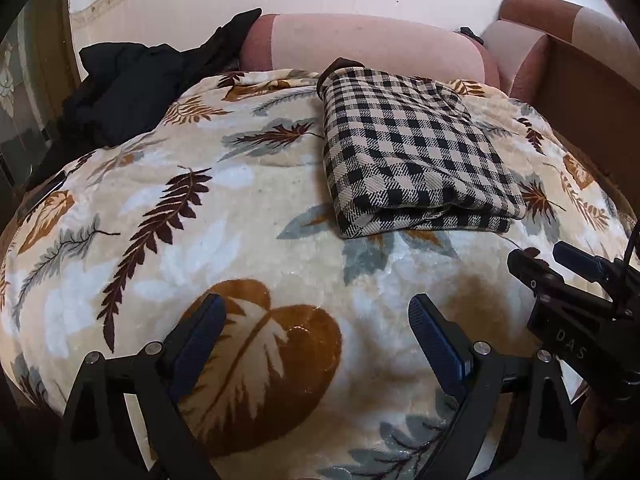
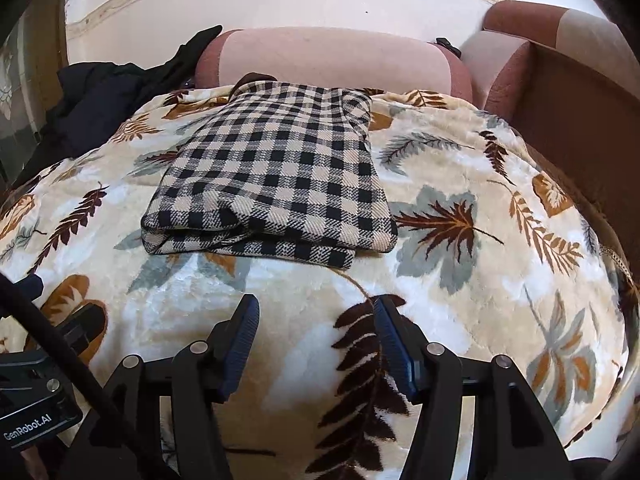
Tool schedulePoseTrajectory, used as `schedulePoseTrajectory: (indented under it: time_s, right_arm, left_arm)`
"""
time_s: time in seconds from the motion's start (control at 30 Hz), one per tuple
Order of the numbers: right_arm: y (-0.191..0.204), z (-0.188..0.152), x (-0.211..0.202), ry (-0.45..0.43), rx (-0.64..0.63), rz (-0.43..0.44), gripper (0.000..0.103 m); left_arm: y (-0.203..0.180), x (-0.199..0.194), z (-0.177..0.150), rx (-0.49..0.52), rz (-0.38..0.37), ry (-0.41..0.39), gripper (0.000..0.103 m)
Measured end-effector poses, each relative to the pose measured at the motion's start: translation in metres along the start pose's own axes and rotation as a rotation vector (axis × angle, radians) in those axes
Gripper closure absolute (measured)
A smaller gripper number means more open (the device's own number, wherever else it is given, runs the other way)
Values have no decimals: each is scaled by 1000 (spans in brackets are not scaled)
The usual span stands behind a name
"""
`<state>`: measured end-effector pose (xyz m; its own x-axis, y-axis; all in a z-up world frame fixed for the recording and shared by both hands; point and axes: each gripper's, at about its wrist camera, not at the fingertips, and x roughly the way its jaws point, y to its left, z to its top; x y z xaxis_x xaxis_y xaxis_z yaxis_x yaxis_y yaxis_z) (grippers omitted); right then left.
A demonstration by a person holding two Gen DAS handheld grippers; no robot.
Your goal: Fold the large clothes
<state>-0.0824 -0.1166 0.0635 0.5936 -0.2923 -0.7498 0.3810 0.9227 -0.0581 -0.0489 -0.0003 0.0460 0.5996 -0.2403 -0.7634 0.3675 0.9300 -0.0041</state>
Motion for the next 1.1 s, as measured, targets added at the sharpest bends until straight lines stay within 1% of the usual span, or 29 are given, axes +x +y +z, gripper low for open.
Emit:
schedulePoseTrajectory:
  time_s: [0.3,0.53,0.8,0.9,1.1]
  right_arm:
    - [-2,0,1,1,-4,-7,38]
    - [0,-1,3,11,-27,-20,37]
    - [-1,-5,14,70,-64,-126,37]
    - [-5,-5,16,87,-57,-142,37]
    - [-11,-5,18,91,-46,-150,36]
  left_arm:
    - [-3,3,-2,-5,-7,14,11]
    - [0,7,-2,-34,-17,40,11]
    - [1,8,-3,-36,-13,46,11]
    - [0,9,-4,-33,-12,49,11]
    - [0,11,-5,-29,-9,54,11]
